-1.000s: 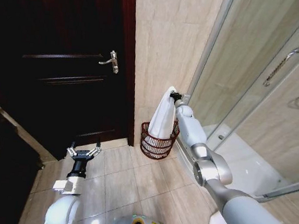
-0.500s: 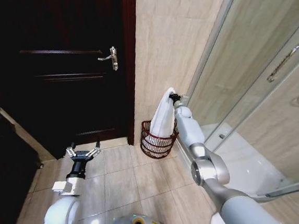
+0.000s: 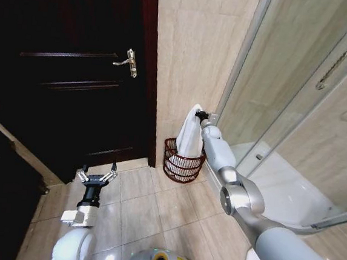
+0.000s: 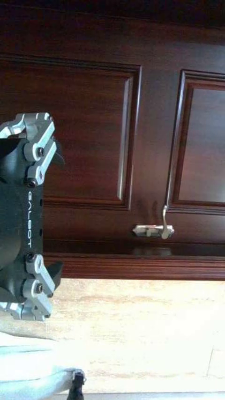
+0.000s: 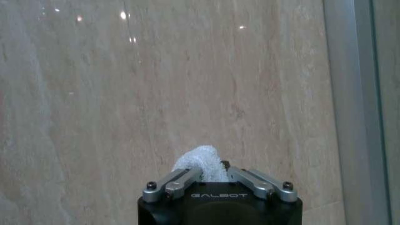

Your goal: Discard the used towel into the hamper.

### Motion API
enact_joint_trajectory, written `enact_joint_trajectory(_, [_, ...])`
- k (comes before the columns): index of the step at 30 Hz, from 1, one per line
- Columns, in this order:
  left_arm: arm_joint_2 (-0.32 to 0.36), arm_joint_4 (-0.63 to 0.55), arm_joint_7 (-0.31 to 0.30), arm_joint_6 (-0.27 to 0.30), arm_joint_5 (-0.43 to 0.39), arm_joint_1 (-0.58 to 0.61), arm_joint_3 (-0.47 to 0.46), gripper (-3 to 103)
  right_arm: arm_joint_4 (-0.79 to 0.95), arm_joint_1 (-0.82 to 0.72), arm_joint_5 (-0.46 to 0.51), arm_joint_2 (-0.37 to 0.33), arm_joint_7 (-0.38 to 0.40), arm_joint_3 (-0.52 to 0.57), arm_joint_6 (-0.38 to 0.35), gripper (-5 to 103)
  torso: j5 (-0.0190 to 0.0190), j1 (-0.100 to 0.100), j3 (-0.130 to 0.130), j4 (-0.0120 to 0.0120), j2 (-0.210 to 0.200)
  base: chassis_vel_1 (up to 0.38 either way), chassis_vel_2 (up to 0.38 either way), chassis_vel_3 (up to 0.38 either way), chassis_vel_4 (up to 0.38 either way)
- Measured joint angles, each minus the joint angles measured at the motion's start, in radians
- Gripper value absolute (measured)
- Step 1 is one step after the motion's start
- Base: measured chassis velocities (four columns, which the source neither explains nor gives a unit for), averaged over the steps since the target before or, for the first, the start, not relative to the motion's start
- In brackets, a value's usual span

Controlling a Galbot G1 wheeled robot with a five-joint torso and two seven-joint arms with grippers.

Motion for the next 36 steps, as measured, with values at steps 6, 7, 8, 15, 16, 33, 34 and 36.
enact_joint_trajectory(6, [-0.001,-0.001,0.0,-0.003,0.002,0.002,0.0,100,0.0,0.004,0.0,0.003,-0.002,0.0,-0.002,3,0.0,-0.01,-0.011,0.0,-0.022,0.0,0.0,0.0,0.0])
enact_joint_trajectory(7, [-0.003,-0.003,0.001,-0.004,0.002,0.002,0.0,100,-0.001,0.006,0.0,0.003,-0.006,0.002,-0.004,3,0.0,-0.013,-0.014,0.0,-0.027,0.0,0.0,0.0,0.0])
enact_joint_trajectory(8, [-0.003,-0.003,0.001,-0.004,0.002,0.002,0.0,100,-0.001,0.006,0.0,0.003,-0.006,0.002,-0.004,3,0.0,-0.013,-0.014,0.0,-0.027,0.0,0.0,0.0,0.0])
enact_joint_trajectory(15, [-0.004,-0.005,0.011,-0.01,0.002,0.008,-0.003,100,-0.008,0.008,-0.003,0.008,-0.015,0.007,-0.006,3,0.0,-0.027,-0.034,0.0,-0.061,0.0,0.0,0.0,0.0])
enact_joint_trajectory(16, [-0.004,-0.005,0.011,-0.01,0.002,0.008,-0.003,100,-0.008,0.008,-0.003,0.008,-0.015,0.007,-0.006,3,0.0,-0.027,-0.034,0.0,-0.061,0.0,0.0,0.0,0.0])
enact_joint_trajectory(33, [-0.007,-0.006,0.012,-0.015,0.003,0.012,-0.003,100,-0.008,0.006,-0.004,0.005,-0.016,0.004,-0.006,3,0.0,-0.06,-0.074,0.0,-0.134,0.0,0.0,0.0,0.0])
enact_joint_trajectory(34, [-0.007,-0.006,0.012,-0.014,0.003,0.012,-0.004,100,-0.008,0.006,-0.004,0.005,-0.016,0.003,-0.007,3,0.0,-0.063,-0.077,0.0001,-0.14,0.0,0.0,0.0,0.0])
enact_joint_trajectory(36, [-0.008,-0.006,0.012,-0.014,0.003,0.011,-0.004,100,-0.009,0.005,-0.004,0.005,-0.016,0.002,-0.007,3,0.0,-0.064,-0.079,0.0,-0.144,0.0,0.0,0.0,0.0])
